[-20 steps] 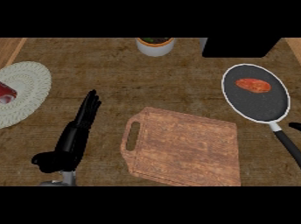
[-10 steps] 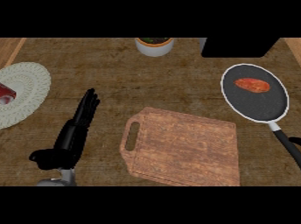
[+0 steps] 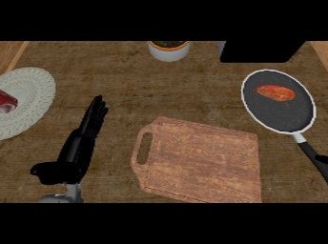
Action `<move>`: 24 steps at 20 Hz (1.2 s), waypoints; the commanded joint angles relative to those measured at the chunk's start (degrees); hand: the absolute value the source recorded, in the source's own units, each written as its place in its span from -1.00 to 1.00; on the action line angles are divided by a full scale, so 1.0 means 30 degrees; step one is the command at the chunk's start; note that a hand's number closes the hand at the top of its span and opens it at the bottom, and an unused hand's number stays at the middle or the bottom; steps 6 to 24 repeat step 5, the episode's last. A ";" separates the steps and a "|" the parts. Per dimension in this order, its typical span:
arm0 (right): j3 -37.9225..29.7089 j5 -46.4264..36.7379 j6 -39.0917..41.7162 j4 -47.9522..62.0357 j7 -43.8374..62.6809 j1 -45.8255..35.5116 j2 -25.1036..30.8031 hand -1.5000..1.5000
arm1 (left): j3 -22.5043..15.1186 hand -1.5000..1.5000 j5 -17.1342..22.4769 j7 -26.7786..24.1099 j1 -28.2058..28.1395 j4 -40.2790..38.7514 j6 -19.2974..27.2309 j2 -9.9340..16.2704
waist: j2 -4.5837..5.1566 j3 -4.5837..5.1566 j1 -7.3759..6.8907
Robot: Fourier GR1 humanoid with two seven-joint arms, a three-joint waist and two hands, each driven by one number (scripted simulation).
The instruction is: Pick the sweet potato from the cutting board and place it in the pan
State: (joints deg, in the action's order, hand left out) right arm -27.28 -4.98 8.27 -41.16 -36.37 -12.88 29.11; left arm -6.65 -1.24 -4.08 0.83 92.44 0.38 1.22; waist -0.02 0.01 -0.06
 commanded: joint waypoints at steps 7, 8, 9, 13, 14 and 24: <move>0.0250 -0.0483 -0.1722 0.0329 -0.1015 -0.0024 0.0544 -1.00 | -0.0704 0.00 -0.0574 -0.0864 -0.0690 -0.0307 0.0419 -0.0379 | 0.0019 -0.0009 -0.0044; 0.0250 -0.0483 -0.1722 0.0329 -0.1015 -0.0024 0.0544 -1.00 | -0.0704 0.00 -0.0574 -0.0864 -0.0690 -0.0307 0.0419 -0.0379 | 0.0019 -0.0009 -0.0044; 0.0250 -0.0483 -0.1722 0.0329 -0.1015 -0.0024 0.0544 -1.00 | -0.0704 0.00 -0.0574 -0.0864 -0.0690 -0.0307 0.0419 -0.0379 | 0.0019 -0.0009 -0.0044; 0.0250 -0.0483 -0.1722 0.0329 -0.1015 -0.0024 0.0544 -1.00 | -0.0704 0.00 -0.0574 -0.0864 -0.0690 -0.0307 0.0419 -0.0379 | 0.0019 -0.0009 -0.0044; 0.0250 -0.0483 -0.1722 0.0329 -0.1015 -0.0024 0.0544 -1.00 | -0.0704 0.00 -0.0574 -0.0864 -0.0690 -0.0307 0.0419 -0.0379 | 0.0019 -0.0009 -0.0044; 0.0250 -0.0483 -0.1722 0.0329 -0.1015 -0.0024 0.0544 -1.00 | -0.0704 0.00 -0.0574 -0.0864 -0.0690 -0.0307 0.0419 -0.0379 | 0.0019 -0.0009 -0.0044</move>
